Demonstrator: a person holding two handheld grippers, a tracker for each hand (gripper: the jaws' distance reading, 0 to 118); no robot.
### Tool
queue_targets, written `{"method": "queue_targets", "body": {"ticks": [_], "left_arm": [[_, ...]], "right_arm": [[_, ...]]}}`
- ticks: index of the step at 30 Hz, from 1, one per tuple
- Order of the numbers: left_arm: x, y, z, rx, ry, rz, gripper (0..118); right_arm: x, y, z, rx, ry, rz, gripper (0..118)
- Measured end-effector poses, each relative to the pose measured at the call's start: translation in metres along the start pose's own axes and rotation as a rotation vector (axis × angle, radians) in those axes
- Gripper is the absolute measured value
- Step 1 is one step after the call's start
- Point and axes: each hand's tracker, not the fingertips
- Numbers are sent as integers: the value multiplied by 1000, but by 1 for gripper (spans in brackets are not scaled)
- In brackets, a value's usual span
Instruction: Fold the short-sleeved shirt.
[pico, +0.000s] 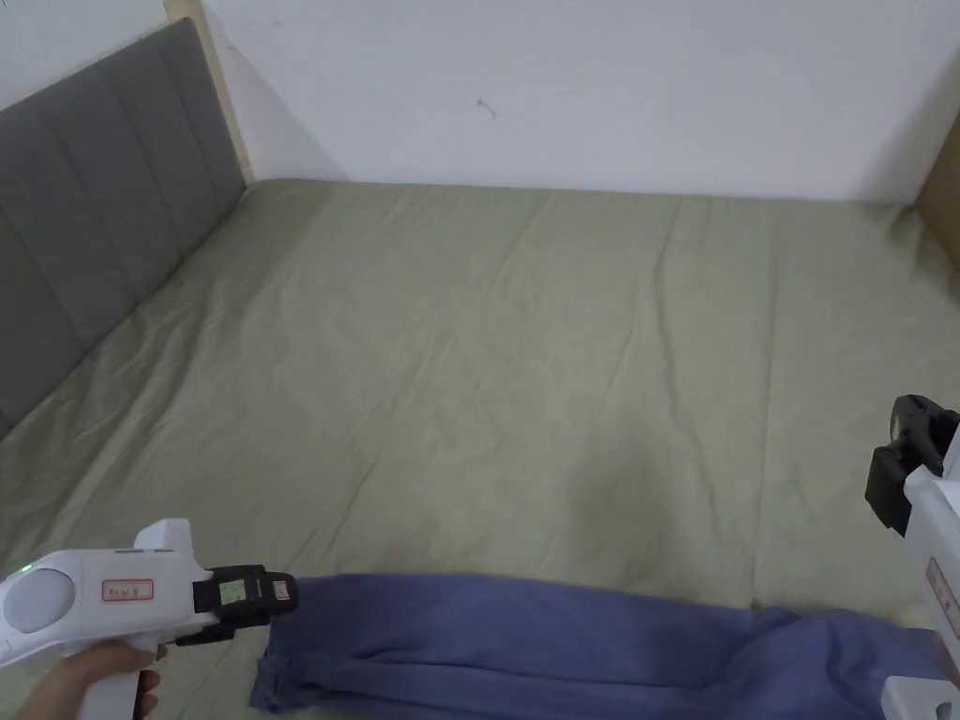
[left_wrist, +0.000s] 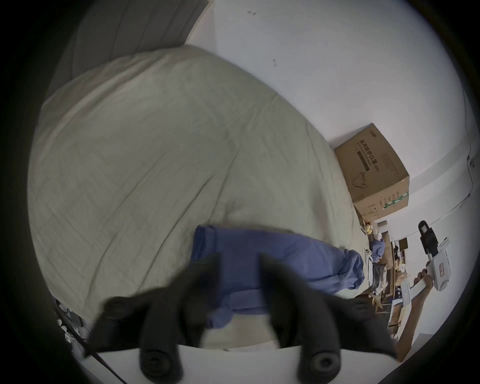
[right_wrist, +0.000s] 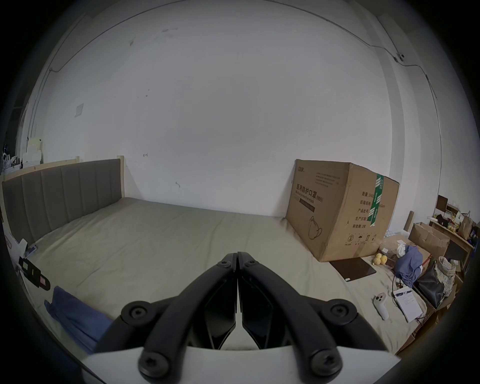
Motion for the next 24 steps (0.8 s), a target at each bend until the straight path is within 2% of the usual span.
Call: {"method": "queue_targets", "body": {"ticks": [1,2,3,9,11,13,18,20,24], "left_arm": [[-4,0,-6,-6,7,-2,69],[-7,1,-12,-12,27,-5,82],[-5,-4,-15,-13,34,-9,87],[-15,-11,-40,-36,11,-29,85],[-1,-16,-37,-51,1,-44,76],[2,-20,-41,-59,-6,-46,49],[2,-28,-58,-69,-6,-32,8],[-5,-27,-63,-67,-13,-22,5],[20,-27,-45,-27,87,-164,4]], "right_arm": [[-3,0,-1,-9,4,4,0],[-4,-1,-4,-21,14,7,0],[-5,-2,-6,-31,17,11,0],[-13,-8,-17,-61,23,18,0],[-13,-9,-20,-68,27,10,0],[-13,-9,-22,-75,27,13,0],[-9,-8,-22,-82,29,17,0],[-6,-6,-20,-80,26,16,0],[3,-3,-17,-72,22,16,0]]}}
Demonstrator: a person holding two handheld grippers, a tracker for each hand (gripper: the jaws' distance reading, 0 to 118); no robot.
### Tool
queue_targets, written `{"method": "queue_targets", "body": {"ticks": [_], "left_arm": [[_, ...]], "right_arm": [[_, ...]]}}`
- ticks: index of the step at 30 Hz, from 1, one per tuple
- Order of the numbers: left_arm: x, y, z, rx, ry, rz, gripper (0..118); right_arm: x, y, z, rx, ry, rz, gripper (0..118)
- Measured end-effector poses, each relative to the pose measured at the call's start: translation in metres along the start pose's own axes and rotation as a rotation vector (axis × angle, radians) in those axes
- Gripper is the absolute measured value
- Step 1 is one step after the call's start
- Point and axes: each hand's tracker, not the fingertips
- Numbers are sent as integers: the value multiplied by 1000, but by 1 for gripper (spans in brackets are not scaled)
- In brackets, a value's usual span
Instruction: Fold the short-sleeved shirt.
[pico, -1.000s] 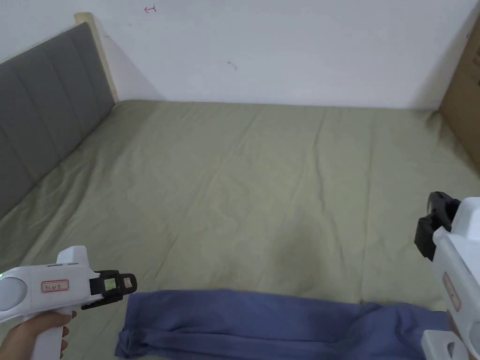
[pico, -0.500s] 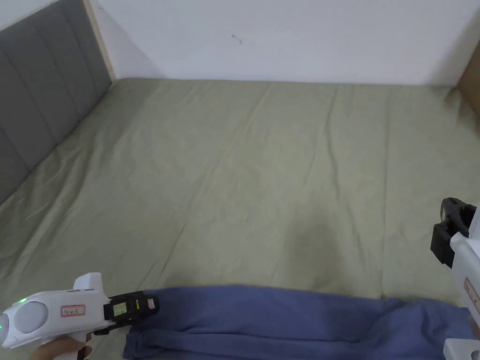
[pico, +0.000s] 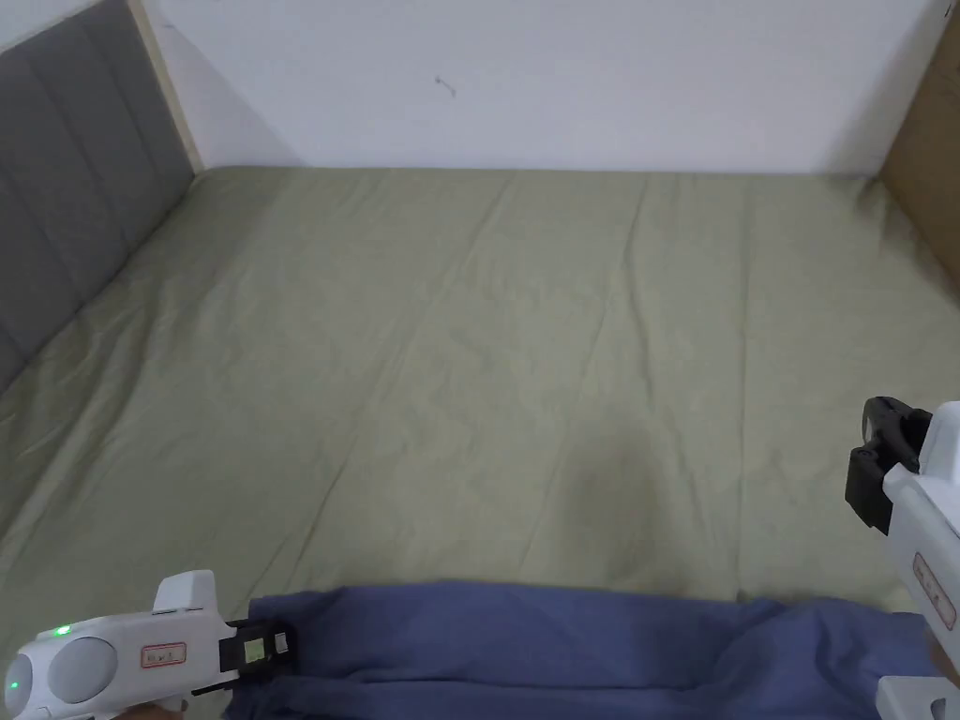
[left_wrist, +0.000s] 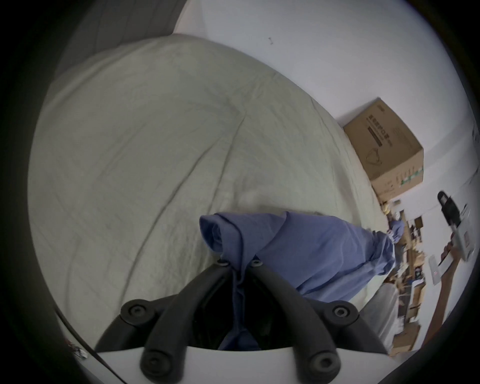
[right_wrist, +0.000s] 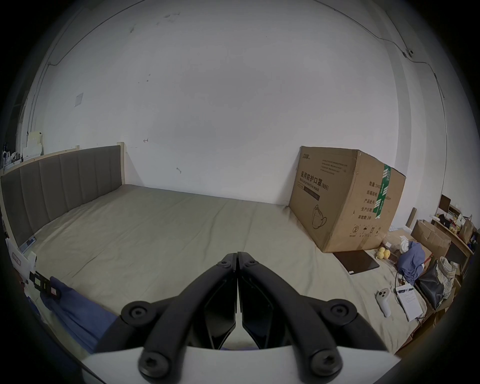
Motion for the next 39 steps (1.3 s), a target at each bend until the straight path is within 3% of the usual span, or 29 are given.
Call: {"method": "queue_targets", "body": {"ticks": [5,8,14,18,23,27,34,39], "left_arm": [[13,17,44,14,21,-1,3],[13,29,63,35,95,-73,3],[2,42,100,69,209,-28,3],[30,40,105,68,219,-4,3],[81,41,89,54,87,16,3],[138,35,58,-3,-26,-47,3],[222,15,-21,-156,-45,-178,3],[246,-7,-78,-254,43,-193,3]], "right_arm": [[10,4,7,16,1,-11,0],[14,6,12,29,0,-41,0],[19,7,23,46,9,-62,0],[26,6,29,52,19,-74,0],[35,6,36,60,22,-82,0],[40,5,43,64,25,-82,0],[49,0,52,65,31,-69,0],[56,-7,52,48,23,-62,0]]}}
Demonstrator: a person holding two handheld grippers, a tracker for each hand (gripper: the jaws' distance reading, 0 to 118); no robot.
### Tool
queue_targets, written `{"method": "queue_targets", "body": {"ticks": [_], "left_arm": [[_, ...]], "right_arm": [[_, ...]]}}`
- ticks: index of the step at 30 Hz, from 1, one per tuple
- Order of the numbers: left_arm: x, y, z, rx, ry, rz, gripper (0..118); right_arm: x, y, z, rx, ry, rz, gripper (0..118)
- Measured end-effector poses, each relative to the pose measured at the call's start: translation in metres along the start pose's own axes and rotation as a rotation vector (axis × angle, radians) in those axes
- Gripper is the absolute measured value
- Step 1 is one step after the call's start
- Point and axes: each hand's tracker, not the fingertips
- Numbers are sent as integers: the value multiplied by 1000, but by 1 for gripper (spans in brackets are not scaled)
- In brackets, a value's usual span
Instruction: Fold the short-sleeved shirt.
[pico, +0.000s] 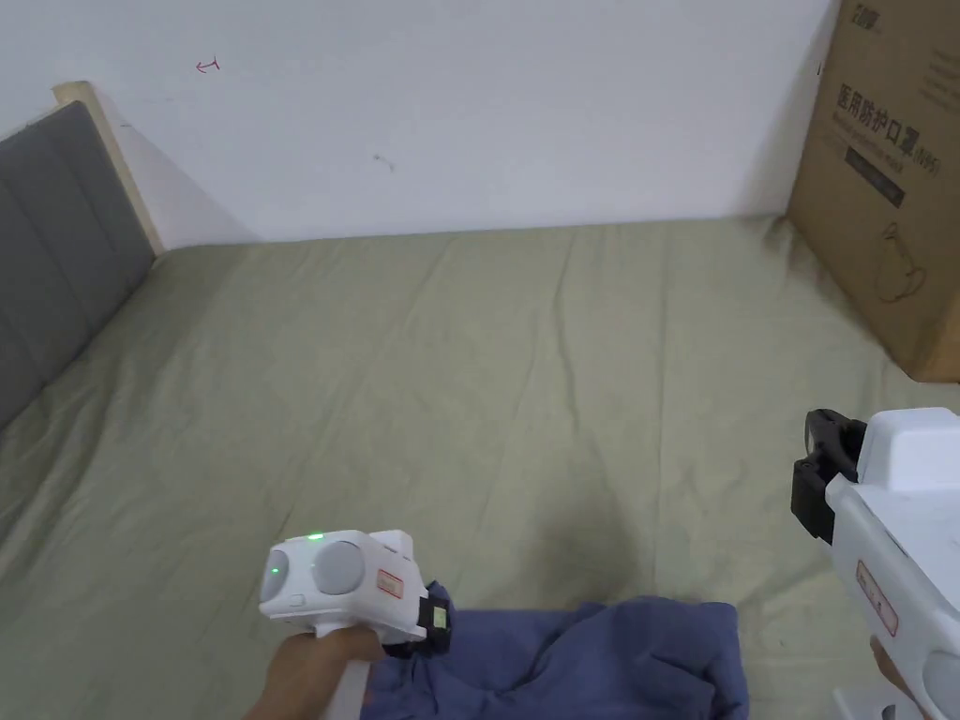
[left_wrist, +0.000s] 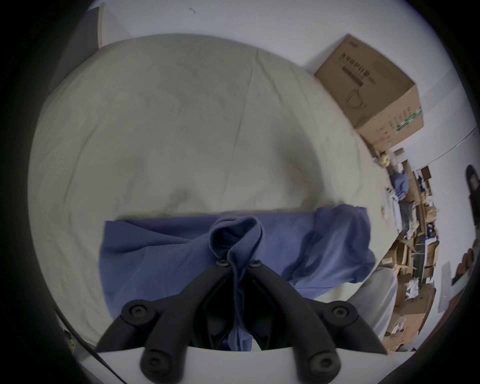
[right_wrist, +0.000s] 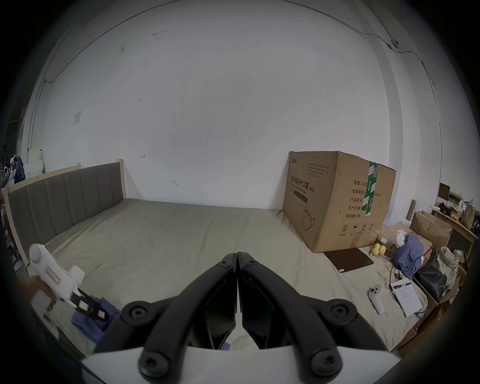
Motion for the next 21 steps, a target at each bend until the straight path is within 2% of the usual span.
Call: {"method": "queue_targets", "body": {"ticks": [3,5,9,10,14,19,21], "left_arm": [[4,-4,-17,-14,25,3,4],[-6,0,-26,-14,23,14,18],[-3,1,-1,36,-68,38,100],[-1,0,8,63,-82,38,108],[-2,-11,53,240,-82,0,108],[-7,-29,99,450,76,-74,107],[-13,-38,103,507,149,-88,103]], "right_arm": [[3,-4,0,-12,-2,4,0],[4,-5,1,-16,-3,4,0],[6,-6,1,-22,-6,2,0],[6,-6,2,-22,-5,1,0],[-1,1,7,-17,0,-4,0],[-15,17,23,-4,8,-1,0],[-18,21,26,-1,11,1,0]]}}
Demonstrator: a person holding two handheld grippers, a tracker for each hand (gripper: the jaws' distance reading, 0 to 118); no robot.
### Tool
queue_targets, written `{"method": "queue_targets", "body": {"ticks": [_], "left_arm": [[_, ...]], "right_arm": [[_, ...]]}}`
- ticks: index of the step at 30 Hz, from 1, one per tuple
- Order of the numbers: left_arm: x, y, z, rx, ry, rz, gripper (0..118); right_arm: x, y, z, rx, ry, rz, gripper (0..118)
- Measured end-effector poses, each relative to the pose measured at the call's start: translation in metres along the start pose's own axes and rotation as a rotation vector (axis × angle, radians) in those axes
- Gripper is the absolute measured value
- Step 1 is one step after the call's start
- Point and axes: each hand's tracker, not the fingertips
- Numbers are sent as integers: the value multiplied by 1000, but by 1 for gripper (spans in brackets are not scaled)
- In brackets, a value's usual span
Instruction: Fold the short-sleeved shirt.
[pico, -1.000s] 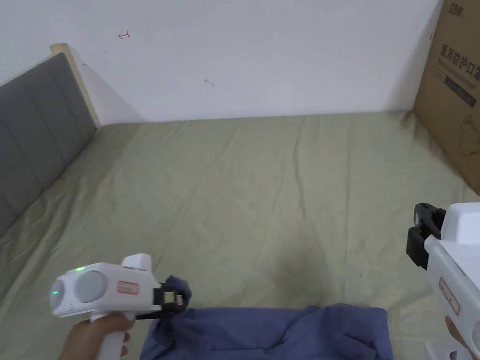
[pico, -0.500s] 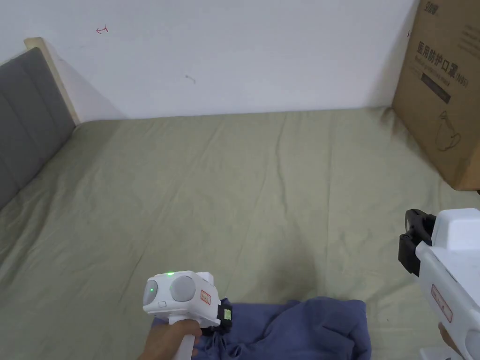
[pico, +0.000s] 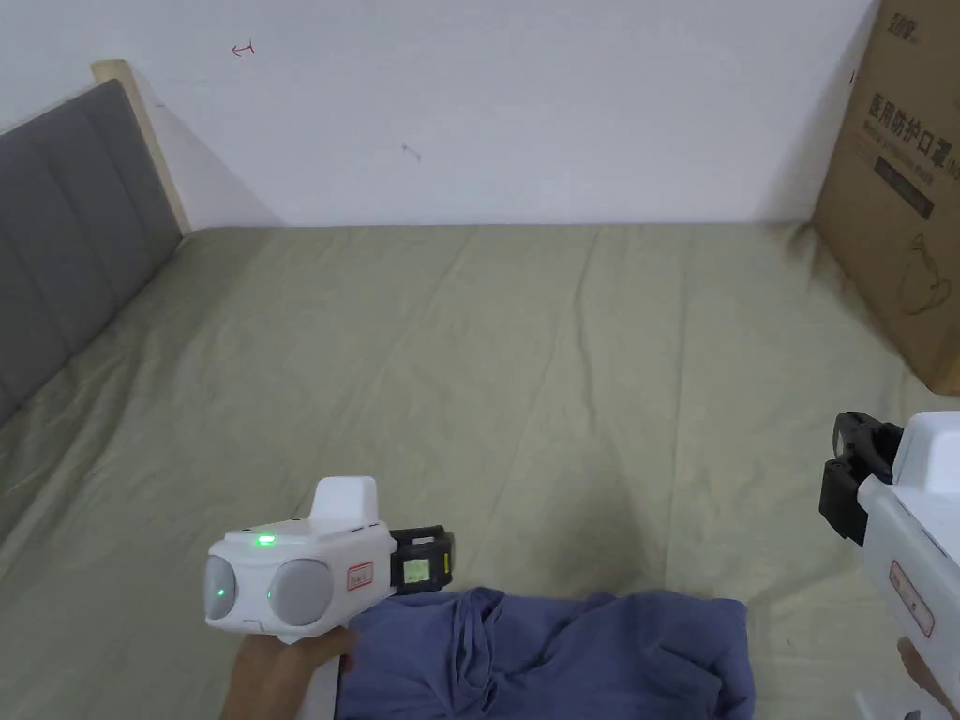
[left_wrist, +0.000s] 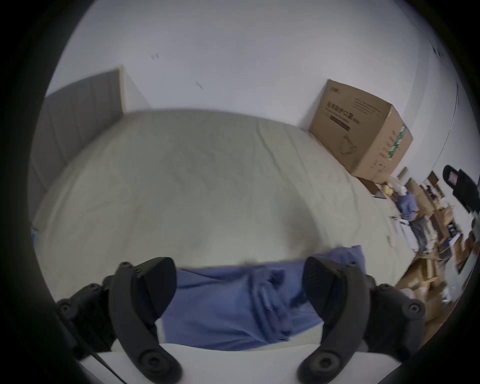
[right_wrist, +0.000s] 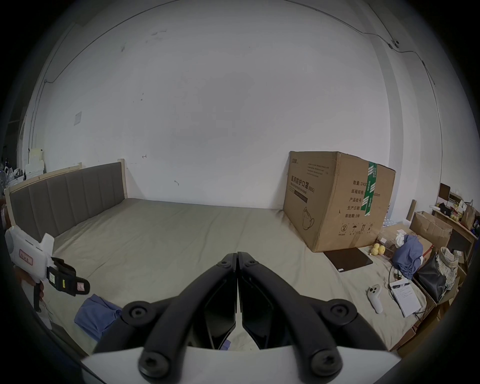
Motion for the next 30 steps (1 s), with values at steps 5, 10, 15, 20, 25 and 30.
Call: {"method": "queue_targets", "body": {"ticks": [5,10,15,20,25,30], "left_arm": [[-6,-25,-2,72,50,-51,38],[-5,-56,-29,-13,-7,-40,0],[21,-88,-61,-111,-34,-115,0],[52,-109,-87,-221,-53,-123,0],[84,-101,-72,-189,-54,-164,0],[74,-90,-68,-196,-90,-156,0]], "right_arm": [[1,-1,-1,1,3,4,0],[8,-8,-7,-7,6,4,0],[14,-15,-11,-24,8,4,0],[22,-21,-14,-38,-2,1,0],[29,-25,-14,-50,-15,9,0],[31,-26,-16,-54,-24,7,0]]}}
